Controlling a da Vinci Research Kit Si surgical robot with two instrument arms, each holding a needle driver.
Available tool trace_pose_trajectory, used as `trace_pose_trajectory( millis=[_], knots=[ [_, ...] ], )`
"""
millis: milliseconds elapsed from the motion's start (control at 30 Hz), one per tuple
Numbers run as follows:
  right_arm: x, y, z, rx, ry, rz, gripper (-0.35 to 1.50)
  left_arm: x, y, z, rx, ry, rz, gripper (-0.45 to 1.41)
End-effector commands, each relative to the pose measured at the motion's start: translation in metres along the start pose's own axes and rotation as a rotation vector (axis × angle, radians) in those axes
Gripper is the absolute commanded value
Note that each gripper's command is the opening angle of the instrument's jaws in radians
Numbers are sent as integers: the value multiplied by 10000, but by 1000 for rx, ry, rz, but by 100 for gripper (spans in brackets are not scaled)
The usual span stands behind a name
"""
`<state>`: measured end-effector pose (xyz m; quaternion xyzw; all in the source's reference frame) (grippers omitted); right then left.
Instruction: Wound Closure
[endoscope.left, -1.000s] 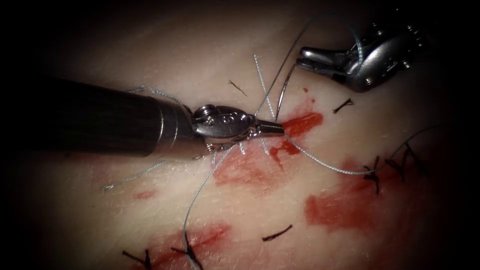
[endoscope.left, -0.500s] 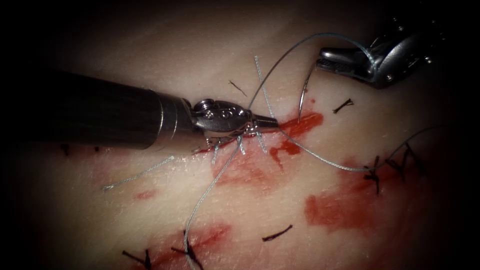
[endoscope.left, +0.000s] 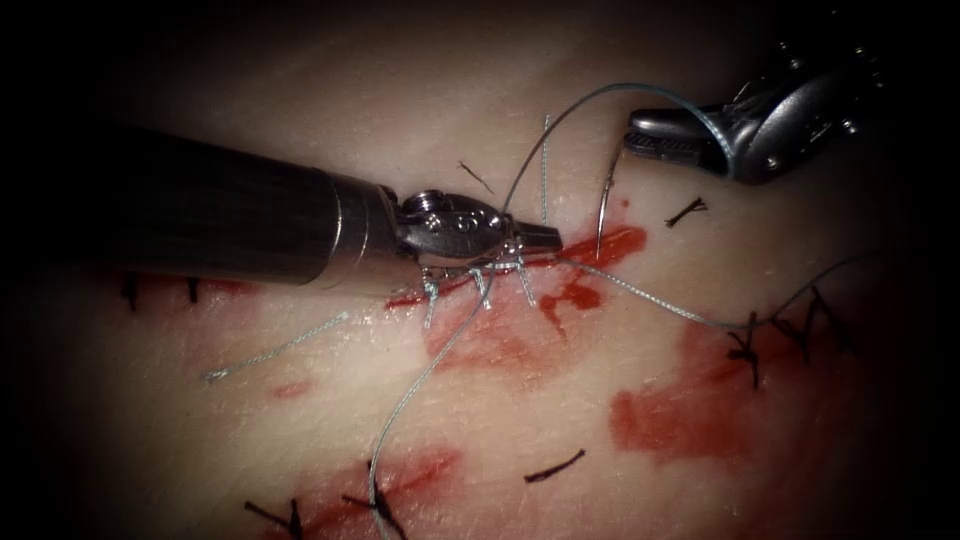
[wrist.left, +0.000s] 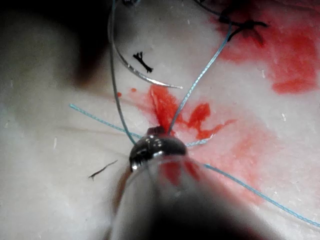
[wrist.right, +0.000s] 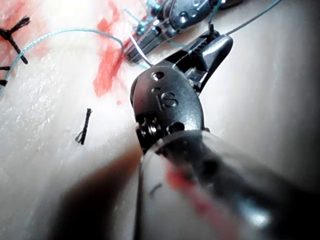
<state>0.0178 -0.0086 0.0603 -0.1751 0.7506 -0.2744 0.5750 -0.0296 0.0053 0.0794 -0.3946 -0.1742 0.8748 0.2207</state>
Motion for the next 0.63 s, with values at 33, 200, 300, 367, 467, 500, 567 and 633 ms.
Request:
trace_pose_trajectory(
  millis=[33, 200, 300, 367, 467, 500, 567, 633],
  knots=[
    [-5, -1, 9, -1, 2, -2, -35, 3, -2, 3, -39, 11, 3, -45],
    [-3, 1, 6, -1, 5, 1, -35, 10, -7, -7, -149, 28, -22, -45],
    [-3, 1, 7, -1, 5, 1, -35, 8, -6, -4, -152, 26, -12, -45],
    [-3, 1, 9, -1, 4, 0, -35, 7, -6, 0, -129, 28, 0, -45],
    [-3, 1, 11, -1, 4, 0, -35, 5, -7, 1, -120, 29, 5, -45],
    [-2, 0, 13, -1, 4, 0, -35, 2, -9, 2, -119, 29, 8, -45],
    [-2, 0, 14, -1, 3, 0, -35, 1, -10, 3, -119, 29, 9, -45],
    [-2, 0, 16, -1, 3, 0, -35, -3, -13, 6, -116, 29, 31, -45]
  ],
)
